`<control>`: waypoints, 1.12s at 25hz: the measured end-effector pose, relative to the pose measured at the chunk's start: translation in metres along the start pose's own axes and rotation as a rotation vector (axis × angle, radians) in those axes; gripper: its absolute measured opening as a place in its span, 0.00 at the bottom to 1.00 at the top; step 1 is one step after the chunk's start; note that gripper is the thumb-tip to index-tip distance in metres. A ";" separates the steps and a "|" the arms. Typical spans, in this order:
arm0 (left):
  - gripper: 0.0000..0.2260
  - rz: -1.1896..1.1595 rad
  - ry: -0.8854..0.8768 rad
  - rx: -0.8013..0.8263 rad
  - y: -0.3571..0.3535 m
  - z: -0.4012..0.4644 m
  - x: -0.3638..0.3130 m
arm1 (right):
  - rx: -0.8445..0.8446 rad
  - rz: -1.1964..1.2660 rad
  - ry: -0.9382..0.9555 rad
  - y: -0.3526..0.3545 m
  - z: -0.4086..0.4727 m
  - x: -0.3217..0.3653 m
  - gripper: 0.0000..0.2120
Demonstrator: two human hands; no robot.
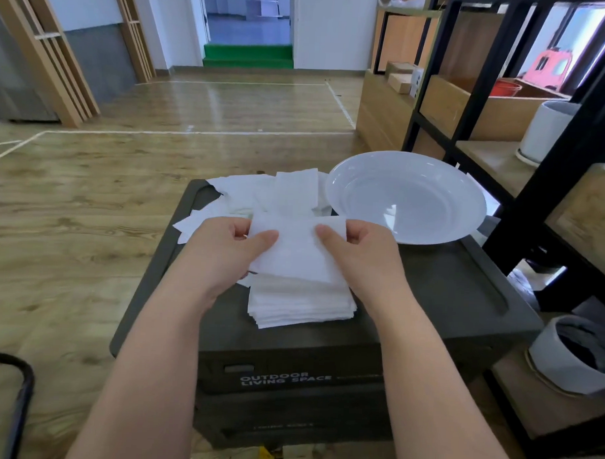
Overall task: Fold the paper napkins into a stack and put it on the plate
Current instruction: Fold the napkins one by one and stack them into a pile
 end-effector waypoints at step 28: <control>0.13 0.499 -0.030 -0.604 0.059 0.017 0.034 | -0.182 -0.465 0.066 0.004 0.004 -0.006 0.14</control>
Point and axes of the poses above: each hand's wrist, its own z-axis towards the middle knuckle, its own y-axis out of the back of the hand, x = y × z, the point moved 6 cm from there along z, towards the middle knuckle, and after that the axes turned 1 degree about z, right-handed, at the moved point
